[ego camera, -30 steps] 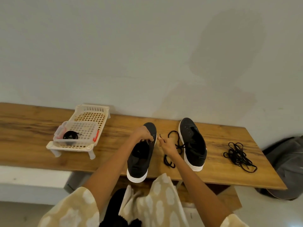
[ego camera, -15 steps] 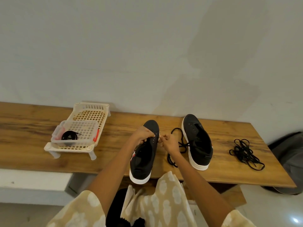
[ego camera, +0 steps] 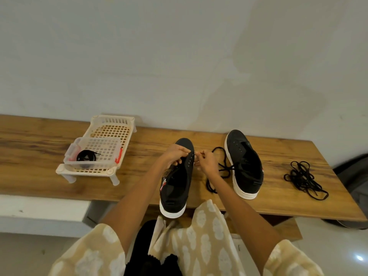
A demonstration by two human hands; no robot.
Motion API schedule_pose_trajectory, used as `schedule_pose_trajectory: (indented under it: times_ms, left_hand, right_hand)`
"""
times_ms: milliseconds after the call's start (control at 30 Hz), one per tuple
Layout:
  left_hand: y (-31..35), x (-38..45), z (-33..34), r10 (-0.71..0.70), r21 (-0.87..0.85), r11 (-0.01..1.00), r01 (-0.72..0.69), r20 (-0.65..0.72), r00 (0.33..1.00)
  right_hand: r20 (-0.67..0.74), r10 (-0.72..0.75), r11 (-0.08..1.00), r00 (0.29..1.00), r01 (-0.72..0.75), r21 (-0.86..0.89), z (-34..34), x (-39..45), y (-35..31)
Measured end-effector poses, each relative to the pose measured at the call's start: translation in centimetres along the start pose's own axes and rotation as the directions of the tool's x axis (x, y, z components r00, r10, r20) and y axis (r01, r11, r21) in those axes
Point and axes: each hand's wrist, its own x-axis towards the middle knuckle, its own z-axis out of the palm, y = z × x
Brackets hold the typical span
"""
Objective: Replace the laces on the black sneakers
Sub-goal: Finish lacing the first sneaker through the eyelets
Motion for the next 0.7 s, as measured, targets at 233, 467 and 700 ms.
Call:
schedule_pose_trajectory:
  times_ms: [233,467,700]
  left_hand:
    - [-0.9,0.8,0.5,0.113,0.050,0.993,-0.111,-0.031,0.993]
    - [-1.8,0.9,1.0,0.172,0.022,0.985,-0.170,-0.067,0.983]
    - [-3.0,1.4,2.1,0.169,-0.177,0.966,-0.191,-0.134,0.976]
  right_hand:
    - [0.017,-0.059,0.986,0.998,0.061,-0.153,0.0,0.1,0.2]
    - [-0.010,-0.093,0.986,0.996,0.091,-0.138,0.4,0.0,0.1]
    - [0.194,-0.181,0.944,0.964,0.226,-0.241,-1.9,1.6,-2.6]
